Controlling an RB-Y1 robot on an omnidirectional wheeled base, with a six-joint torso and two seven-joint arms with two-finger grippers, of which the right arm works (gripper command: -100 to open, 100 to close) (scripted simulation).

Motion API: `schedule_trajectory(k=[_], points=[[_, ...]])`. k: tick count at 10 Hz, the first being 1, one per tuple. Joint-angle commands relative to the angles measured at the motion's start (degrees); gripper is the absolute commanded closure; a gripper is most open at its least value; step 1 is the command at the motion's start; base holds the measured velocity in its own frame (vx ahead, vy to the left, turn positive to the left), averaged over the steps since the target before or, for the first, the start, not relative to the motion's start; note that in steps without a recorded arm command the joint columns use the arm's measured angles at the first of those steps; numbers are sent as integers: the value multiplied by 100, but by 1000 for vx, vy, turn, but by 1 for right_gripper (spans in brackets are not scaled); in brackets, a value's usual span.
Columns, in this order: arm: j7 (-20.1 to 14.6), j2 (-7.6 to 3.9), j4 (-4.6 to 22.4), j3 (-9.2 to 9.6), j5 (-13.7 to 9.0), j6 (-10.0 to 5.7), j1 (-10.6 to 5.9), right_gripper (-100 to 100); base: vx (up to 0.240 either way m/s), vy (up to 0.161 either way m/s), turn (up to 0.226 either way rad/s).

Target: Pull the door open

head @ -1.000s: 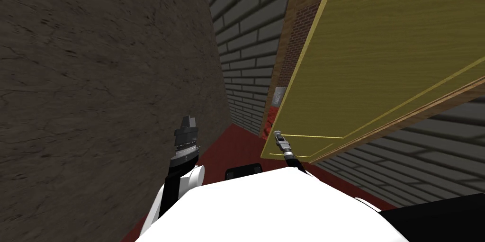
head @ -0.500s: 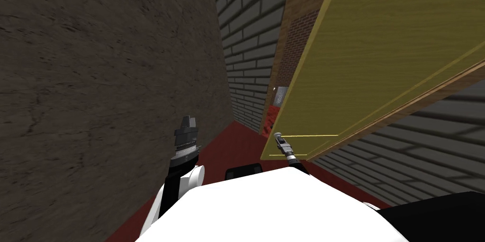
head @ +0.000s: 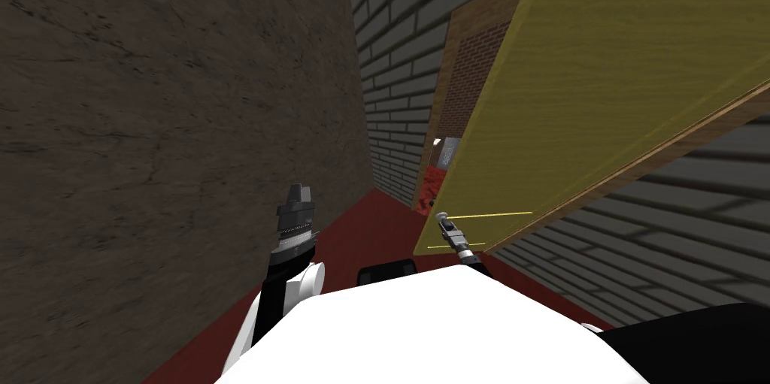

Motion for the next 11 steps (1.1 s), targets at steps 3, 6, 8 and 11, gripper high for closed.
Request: schedule_trajectory(k=[3,6,8,11], points=[[-228,-166,118,212,83,-320,103,100,-235,-52,155],[-380,-278,194,348,136,-532,165,100,-199,-48,122],[-396,-279,236,382,147,-559,173,100,-118,-30,81],[-486,-324,342,465,169,-726,194,100,-208,-72,165]])
